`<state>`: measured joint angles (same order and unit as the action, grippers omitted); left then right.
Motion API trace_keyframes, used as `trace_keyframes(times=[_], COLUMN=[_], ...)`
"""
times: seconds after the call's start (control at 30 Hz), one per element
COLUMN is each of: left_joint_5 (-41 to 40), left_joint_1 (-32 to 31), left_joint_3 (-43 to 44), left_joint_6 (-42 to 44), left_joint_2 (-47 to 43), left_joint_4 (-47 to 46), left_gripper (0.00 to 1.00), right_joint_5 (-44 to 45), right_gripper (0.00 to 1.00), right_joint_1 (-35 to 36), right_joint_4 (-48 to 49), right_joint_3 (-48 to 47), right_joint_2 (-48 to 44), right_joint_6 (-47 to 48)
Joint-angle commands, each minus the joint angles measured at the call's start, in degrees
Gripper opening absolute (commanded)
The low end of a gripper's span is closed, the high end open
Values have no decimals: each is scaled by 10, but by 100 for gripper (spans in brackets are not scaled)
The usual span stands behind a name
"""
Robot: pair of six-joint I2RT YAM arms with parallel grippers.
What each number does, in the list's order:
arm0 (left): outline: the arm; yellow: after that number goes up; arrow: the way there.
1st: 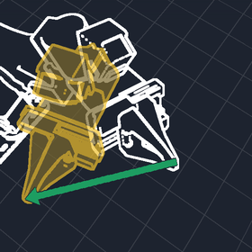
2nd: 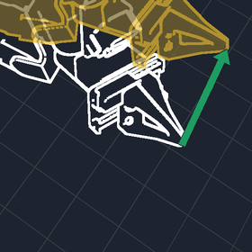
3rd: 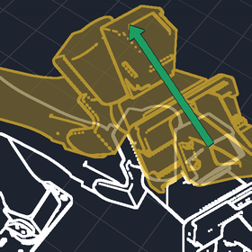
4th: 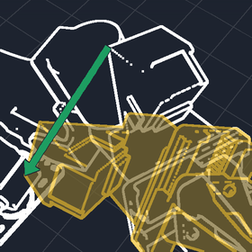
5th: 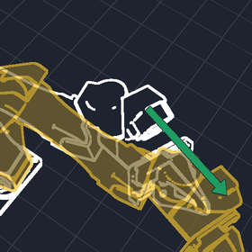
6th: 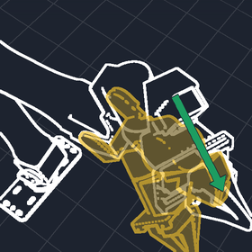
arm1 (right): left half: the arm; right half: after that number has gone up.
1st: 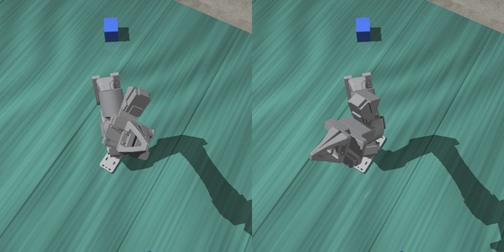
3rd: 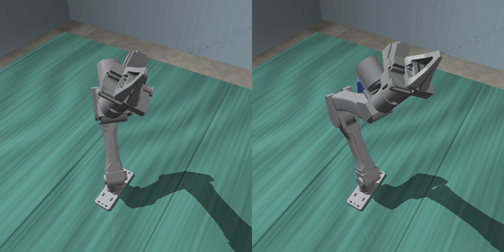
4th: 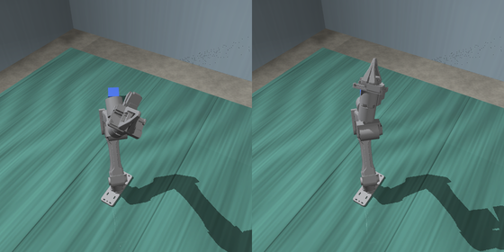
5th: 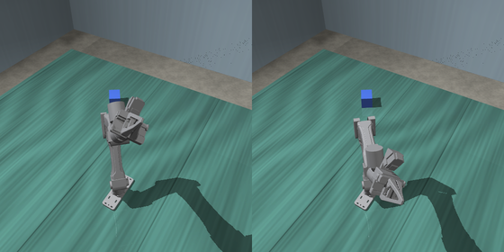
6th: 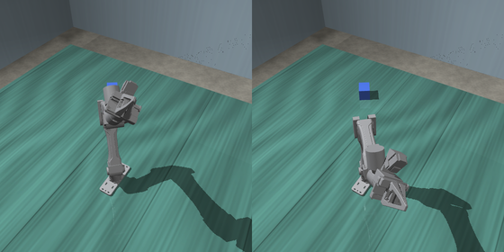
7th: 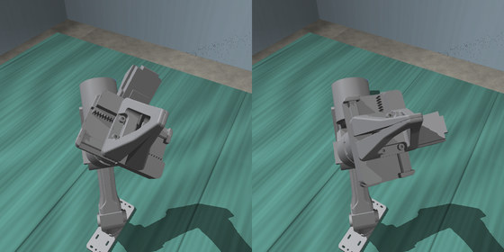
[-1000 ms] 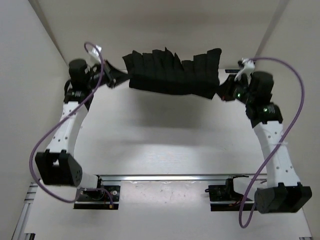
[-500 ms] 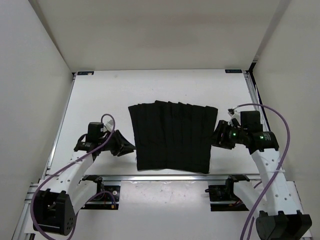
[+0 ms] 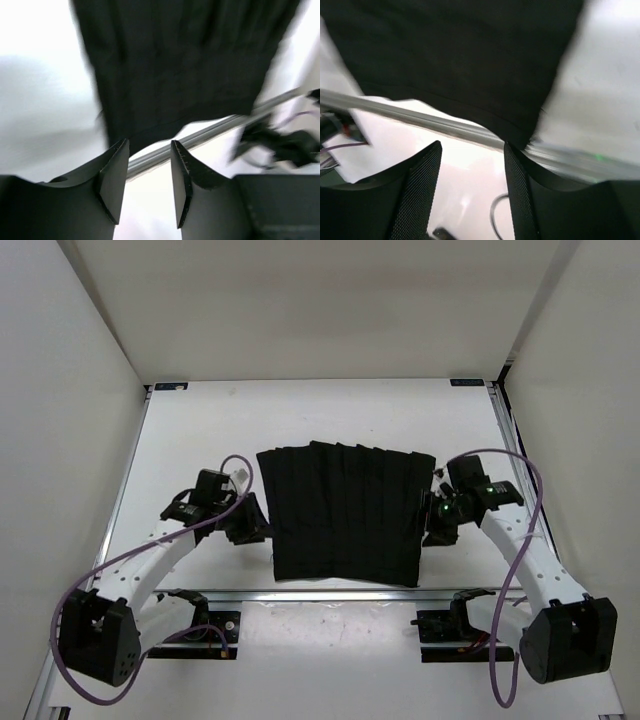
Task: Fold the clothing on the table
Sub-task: Fold the skirt
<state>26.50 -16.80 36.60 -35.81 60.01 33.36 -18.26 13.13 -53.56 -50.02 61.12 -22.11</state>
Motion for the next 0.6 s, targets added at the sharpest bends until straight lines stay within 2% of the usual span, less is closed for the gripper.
trace_keyframes(times=[0.0,0.1,0.2,0.3,0.57], left_joint_5=[-90,-115,-101,-81,-42], left_joint_1=[-45,-89,-96,-98,-97], left_joint_3=[-8,-18,-34,-49,-51], left_joint_6=[67,85,91,90,53], left_joint_2=[32,52,59,64,78], left_joint_4=[87,102,102,82,13], left_gripper=[51,51,51,51,50], right_joint_5=[60,52,44,64,48], right_gripper=[58,57,57,57,56], right_joint_1=[-12,-31,-23,-3,-4], right_joint_4=[-52,-52,-47,-50,-32], right_joint_3=[60,112,141,135,131], right_joint_2=[-3,-7,-5,7,28], right_joint_6=[-10,-11,-21,-41,-52])
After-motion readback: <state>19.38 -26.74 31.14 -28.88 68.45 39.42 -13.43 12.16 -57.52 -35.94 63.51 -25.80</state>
